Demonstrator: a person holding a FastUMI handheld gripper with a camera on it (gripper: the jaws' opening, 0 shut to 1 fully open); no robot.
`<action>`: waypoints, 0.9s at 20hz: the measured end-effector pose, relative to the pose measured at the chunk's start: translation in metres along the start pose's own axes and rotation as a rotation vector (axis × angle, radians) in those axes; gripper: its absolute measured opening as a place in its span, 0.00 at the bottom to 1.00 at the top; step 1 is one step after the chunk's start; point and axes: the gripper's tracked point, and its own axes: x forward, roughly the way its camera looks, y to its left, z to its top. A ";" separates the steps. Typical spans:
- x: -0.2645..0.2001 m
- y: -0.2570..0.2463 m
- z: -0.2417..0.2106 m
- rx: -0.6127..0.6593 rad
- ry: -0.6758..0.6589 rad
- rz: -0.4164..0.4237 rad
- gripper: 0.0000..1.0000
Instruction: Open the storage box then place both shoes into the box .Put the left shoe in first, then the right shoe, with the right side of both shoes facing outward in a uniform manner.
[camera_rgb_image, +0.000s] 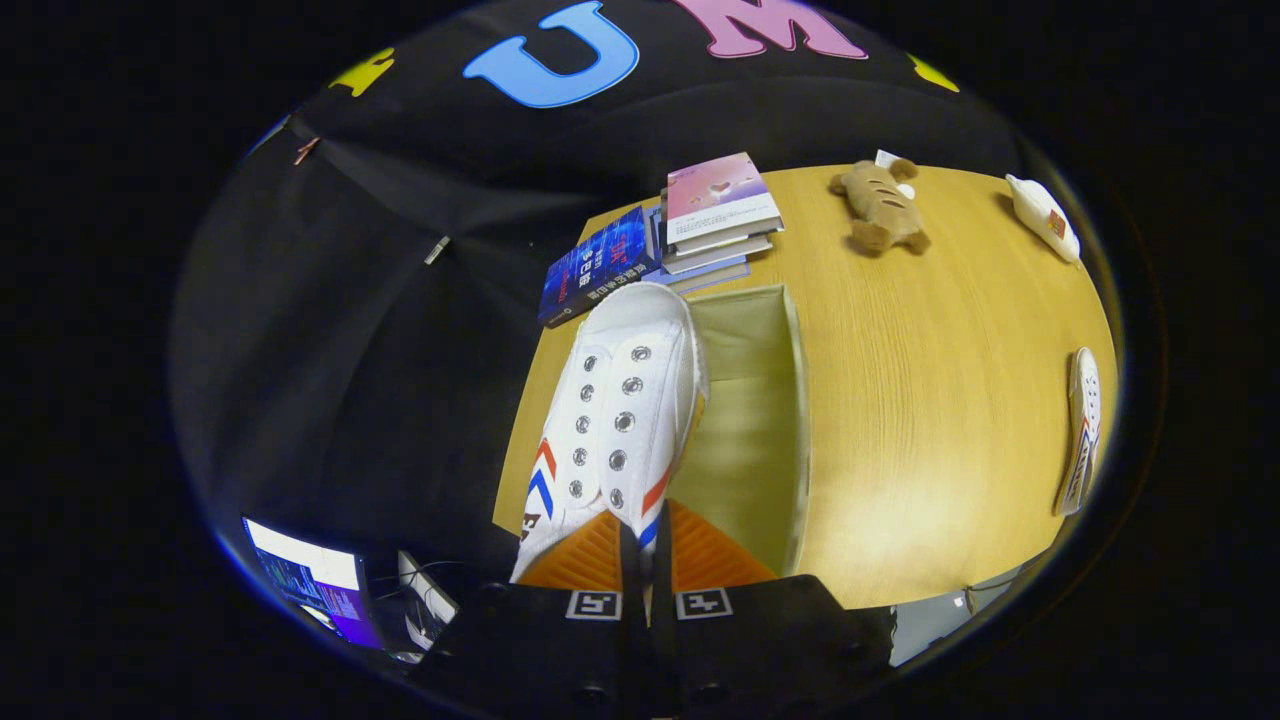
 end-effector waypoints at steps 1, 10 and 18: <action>0.007 0.001 -0.001 -0.003 0.006 -0.006 0.05; 0.056 -0.007 -0.019 -0.020 0.076 -0.071 0.05; 0.098 -0.013 -0.036 -0.051 0.141 -0.112 0.10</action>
